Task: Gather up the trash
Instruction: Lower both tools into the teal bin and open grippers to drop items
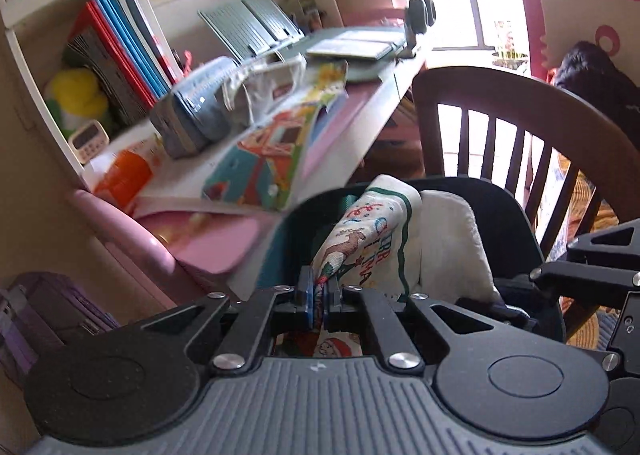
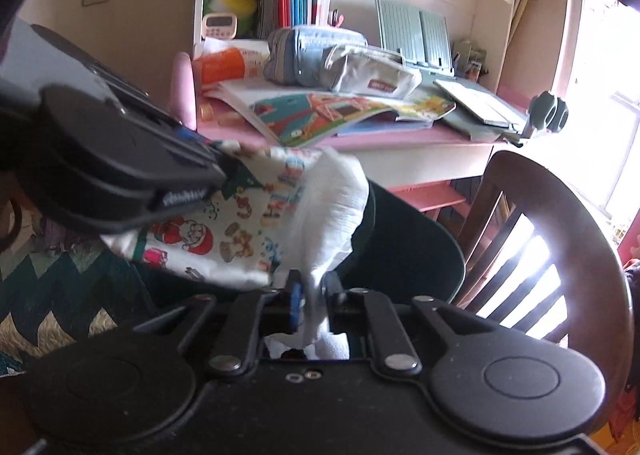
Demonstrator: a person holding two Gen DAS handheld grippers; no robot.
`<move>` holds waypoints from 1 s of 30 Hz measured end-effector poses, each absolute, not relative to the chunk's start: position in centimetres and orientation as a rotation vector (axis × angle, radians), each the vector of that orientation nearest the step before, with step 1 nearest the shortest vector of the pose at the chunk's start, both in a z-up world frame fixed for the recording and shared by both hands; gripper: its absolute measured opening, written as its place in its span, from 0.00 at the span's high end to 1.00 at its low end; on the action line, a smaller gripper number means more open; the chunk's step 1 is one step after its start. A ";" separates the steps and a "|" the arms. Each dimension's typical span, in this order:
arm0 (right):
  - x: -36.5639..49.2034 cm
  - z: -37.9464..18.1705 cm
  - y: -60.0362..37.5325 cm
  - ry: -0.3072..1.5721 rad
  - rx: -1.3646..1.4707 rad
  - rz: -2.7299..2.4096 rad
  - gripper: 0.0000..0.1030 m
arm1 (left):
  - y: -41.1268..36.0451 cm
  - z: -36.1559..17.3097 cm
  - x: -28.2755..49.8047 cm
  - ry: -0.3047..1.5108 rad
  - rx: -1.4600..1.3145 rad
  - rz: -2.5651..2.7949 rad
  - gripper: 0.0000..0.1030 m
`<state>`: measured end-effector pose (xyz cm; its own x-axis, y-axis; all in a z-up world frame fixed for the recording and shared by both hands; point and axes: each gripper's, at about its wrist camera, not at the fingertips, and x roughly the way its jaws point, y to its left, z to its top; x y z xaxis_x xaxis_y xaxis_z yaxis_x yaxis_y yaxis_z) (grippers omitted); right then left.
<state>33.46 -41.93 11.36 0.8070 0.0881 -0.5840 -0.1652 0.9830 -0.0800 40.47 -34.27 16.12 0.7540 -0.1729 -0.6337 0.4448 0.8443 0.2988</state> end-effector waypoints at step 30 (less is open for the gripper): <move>27.9 13.1 -43.7 0.574 -0.128 0.072 0.48 | -33.9 14.9 37.8 0.711 0.301 -0.359 0.18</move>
<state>27.86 -43.72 13.13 0.8374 0.0319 -0.5457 -0.1033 0.9895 -0.1006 37.76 -33.93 14.93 0.7016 -0.2163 -0.6790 0.4178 0.8967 0.1461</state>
